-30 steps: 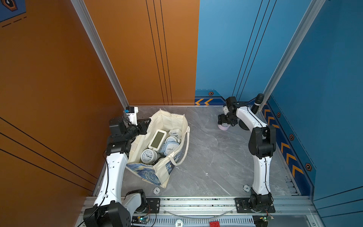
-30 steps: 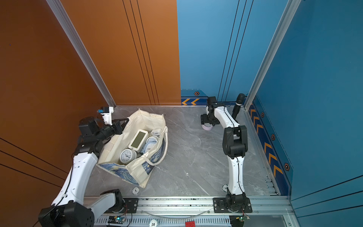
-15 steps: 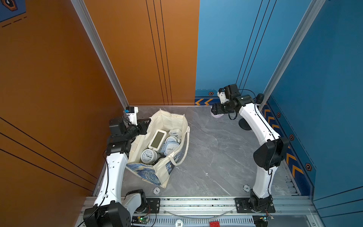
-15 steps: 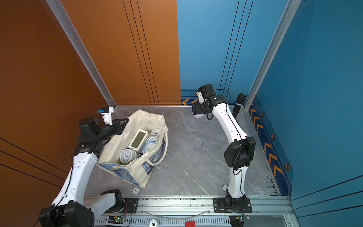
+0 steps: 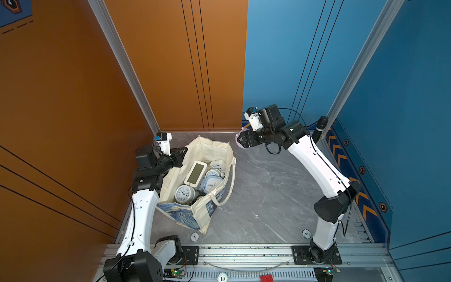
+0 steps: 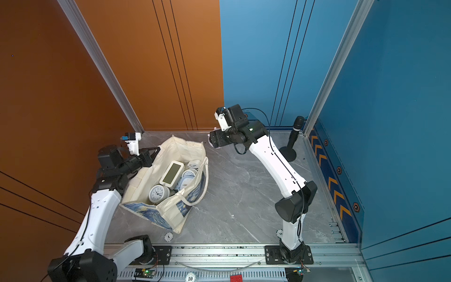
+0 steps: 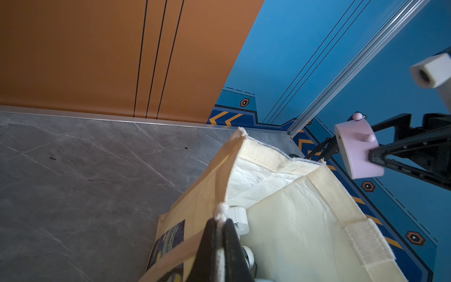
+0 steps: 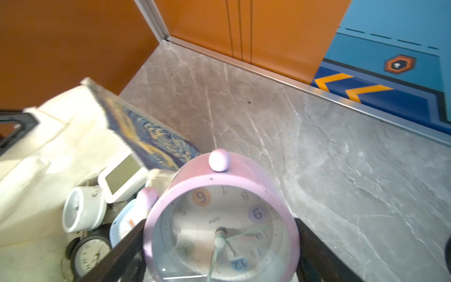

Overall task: Put the alarm clock into the canvas bag
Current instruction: Place the alarm at the canvas bag.

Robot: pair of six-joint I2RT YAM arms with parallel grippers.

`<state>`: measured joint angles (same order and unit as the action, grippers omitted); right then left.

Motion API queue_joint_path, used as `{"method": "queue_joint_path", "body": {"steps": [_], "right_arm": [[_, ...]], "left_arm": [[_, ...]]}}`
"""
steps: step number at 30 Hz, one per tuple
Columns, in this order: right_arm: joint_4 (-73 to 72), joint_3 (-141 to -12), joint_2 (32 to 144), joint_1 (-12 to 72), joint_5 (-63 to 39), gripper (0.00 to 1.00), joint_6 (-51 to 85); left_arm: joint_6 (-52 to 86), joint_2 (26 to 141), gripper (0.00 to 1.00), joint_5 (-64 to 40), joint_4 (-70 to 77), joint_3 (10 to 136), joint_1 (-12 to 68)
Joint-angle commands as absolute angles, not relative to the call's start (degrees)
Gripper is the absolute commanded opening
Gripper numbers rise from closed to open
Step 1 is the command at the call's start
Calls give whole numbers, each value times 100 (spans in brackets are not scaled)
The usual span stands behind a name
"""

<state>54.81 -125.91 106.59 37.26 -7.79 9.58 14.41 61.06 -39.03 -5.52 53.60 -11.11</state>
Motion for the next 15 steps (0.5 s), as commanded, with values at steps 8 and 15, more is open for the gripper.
{"method": "queue_joint_path", "body": {"steps": [8, 15], "right_arm": [[5275, -12955, 10631, 4946, -905, 76, 1364], [5082, -13041, 11040, 5620, -1118, 75, 1615]], "left_arm": [[1380, 5950, 0, -3907, -360, 5344, -1046], [1407, 5979, 0, -3951, -354, 5362, -1038]]}}
